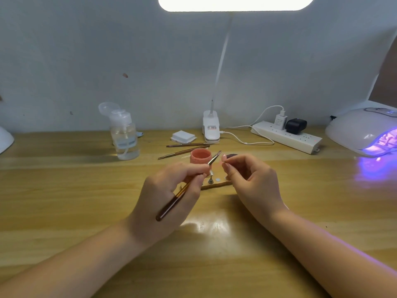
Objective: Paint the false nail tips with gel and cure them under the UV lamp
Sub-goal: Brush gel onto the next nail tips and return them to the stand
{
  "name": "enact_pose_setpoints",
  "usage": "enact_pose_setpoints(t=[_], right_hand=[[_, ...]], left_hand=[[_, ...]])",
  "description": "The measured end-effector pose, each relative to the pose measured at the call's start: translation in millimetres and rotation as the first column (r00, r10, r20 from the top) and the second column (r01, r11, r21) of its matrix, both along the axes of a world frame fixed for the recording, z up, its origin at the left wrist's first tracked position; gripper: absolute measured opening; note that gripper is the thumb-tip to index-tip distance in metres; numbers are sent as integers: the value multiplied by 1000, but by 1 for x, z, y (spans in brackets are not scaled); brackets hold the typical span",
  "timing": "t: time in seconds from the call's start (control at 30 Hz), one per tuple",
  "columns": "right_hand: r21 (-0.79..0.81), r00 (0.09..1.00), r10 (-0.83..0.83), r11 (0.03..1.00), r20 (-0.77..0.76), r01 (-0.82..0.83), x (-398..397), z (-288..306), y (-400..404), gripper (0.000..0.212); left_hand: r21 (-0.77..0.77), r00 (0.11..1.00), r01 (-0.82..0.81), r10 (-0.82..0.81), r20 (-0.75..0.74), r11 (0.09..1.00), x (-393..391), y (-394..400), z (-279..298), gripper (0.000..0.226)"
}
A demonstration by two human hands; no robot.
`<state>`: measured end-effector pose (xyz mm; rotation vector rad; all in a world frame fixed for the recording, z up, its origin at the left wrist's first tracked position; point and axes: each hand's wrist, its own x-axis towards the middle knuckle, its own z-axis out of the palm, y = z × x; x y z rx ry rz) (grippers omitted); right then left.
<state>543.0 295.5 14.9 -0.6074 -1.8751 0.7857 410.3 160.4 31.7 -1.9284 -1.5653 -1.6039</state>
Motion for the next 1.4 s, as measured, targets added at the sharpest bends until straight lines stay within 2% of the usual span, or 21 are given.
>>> enact_pose_setpoints(t=[0.33,0.53,0.77,0.93,1.13,1.3,1.4], right_hand=[[45,999,-2,999,37,0,0,-1,1,9],[44,999,11,999,41,-13,1,0,1,10],[49,999,10,999,45,-12,0,0,1,9],[16,999,23,1000,25,-23,0,-2,2,9],[22,999,32,999,23,-33,0,-2,3,10],[23,999,30,999,22,-30,0,-1,2,11],[29,999,30,999,25,-30,1,-1,2,10]], left_hand=[[6,988,-12,13,-153,1000,0,2,-4,24],[34,997,-18,20,-70,999,0,0,-3,23],[-41,997,-25,22,-67,999,0,2,-7,28],[-33,999,-19,21,41,999,1,1,-6,25],[-83,1000,-3,5,24,997,-1,2,-9,29],[-52,998,13,-10,61,999,0,1,-6,28],[-68,1000,2,0,29,998,1,1,-7,29]])
